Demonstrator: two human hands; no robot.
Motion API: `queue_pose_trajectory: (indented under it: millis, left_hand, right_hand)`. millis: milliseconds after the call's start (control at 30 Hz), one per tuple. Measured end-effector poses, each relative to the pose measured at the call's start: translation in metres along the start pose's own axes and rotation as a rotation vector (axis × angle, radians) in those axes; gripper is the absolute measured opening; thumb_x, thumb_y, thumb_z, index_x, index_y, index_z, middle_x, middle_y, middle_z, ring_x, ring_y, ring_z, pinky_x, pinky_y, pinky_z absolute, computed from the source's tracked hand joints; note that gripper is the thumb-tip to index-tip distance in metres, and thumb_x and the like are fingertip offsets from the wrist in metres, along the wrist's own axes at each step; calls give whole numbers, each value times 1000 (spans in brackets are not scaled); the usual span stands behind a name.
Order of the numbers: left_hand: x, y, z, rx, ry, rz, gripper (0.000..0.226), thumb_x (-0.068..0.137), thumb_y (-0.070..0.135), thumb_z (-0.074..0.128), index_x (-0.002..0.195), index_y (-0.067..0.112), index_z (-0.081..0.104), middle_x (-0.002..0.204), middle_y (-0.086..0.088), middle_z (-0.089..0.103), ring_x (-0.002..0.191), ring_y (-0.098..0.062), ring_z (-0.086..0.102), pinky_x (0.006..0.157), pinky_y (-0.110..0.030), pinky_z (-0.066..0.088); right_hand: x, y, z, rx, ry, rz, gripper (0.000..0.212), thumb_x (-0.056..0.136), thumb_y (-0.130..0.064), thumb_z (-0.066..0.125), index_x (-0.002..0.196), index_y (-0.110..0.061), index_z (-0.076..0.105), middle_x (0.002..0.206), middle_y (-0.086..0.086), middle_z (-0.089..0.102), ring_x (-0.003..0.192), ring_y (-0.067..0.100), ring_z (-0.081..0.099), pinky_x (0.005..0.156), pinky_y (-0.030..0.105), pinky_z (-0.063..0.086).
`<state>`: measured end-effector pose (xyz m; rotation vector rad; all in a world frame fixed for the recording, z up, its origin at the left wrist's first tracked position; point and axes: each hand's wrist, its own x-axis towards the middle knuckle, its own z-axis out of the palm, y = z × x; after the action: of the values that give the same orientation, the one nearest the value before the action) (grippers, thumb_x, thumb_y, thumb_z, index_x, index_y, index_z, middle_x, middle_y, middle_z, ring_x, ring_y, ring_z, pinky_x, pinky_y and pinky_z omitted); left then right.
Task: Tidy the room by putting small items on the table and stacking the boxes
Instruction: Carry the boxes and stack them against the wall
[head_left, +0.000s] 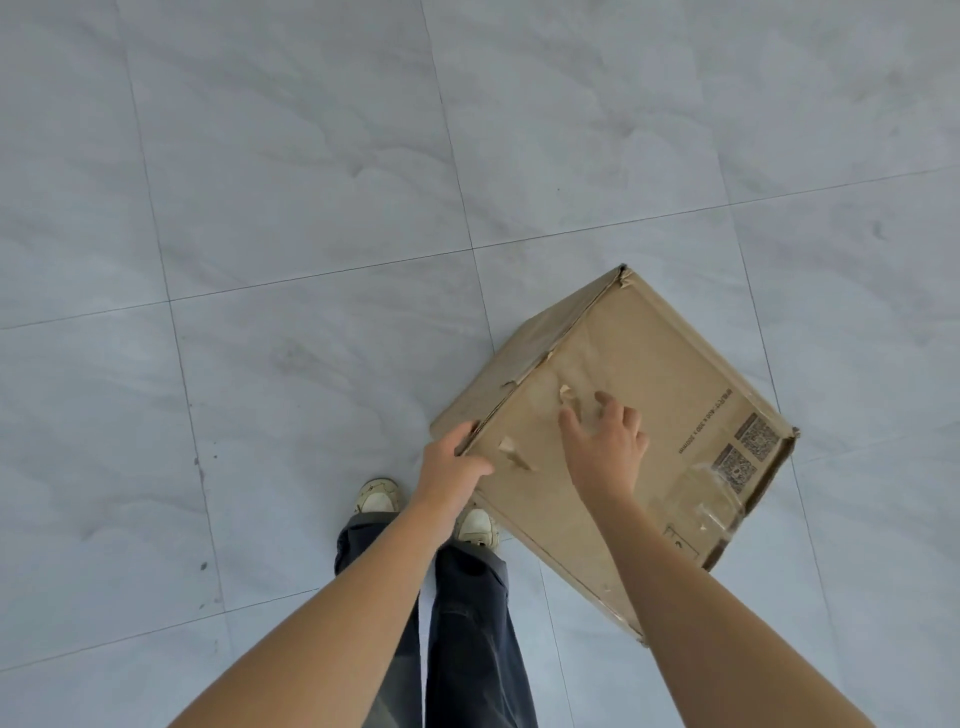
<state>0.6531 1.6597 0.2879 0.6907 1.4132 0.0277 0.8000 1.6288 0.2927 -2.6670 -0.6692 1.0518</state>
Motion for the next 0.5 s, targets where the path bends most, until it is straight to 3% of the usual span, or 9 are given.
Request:
queue_pose_trajectory:
  millis: [67, 167, 233, 267, 333, 400, 500]
  left_hand:
    - [-2, 6, 14, 5, -3, 20, 55, 84, -7, 45, 136, 12, 49, 110, -5, 61, 76, -11, 55, 52, -8, 40]
    - [-10, 14, 44, 49, -20, 30, 59, 77, 6, 48, 135, 16, 51, 132, -16, 51, 110, -29, 56, 66, -13, 46]
    - [-21, 17, 72, 146, -14, 62, 63, 67, 14, 46, 128, 15, 57, 131, -23, 47, 115, -40, 50, 88, -38, 51]
    - [-28, 15, 88, 199, -17, 75, 58, 65, 15, 45, 120, 9, 61, 126, -31, 45, 112, -49, 46, 95, -53, 44]
    - [-47, 10, 121, 275, -25, 88, 44, 59, 16, 40, 95, -6, 52, 119, -43, 40, 106, -59, 40, 94, -64, 35]
    - [-65, -2, 150, 352, -7, 81, 31, 63, 16, 39, 84, -2, 52, 116, -39, 45, 104, -54, 44, 97, -55, 36]
    - [-86, -30, 189, 377, -29, 73, 34, 78, 15, 42, 92, 25, 72, 121, -6, 57, 108, -28, 49, 103, -39, 30]
  right_hand:
    - [7, 15, -16, 77, -11, 3, 59, 90, -48, 47, 140, -19, 35, 139, 4, 38, 126, 27, 35, 106, 45, 33]
    - [9, 39, -47, 159, -7, 36, 66, 89, -56, 44, 142, -19, 32, 142, 4, 34, 127, 28, 40, 105, 51, 36]
    - [9, 58, -69, 192, 15, 80, 67, 90, -56, 40, 143, -17, 29, 144, 5, 32, 128, 29, 38, 106, 50, 34]
    - [7, 69, -80, 212, 25, 111, 67, 91, -56, 39, 144, -16, 28, 145, 6, 30, 129, 30, 37, 107, 50, 32]
    - [6, 97, -102, 273, 25, 182, 71, 90, -59, 37, 145, -16, 24, 147, 10, 26, 132, 32, 34, 109, 50, 30]
    - [2, 125, -119, 354, 2, 282, 79, 86, -67, 37, 146, -19, 20, 147, 12, 25, 132, 34, 32, 108, 52, 31]
    - [-11, 165, -133, 449, -55, 378, 90, 78, -72, 47, 147, -26, 13, 149, 12, 21, 132, 36, 31, 106, 55, 34]
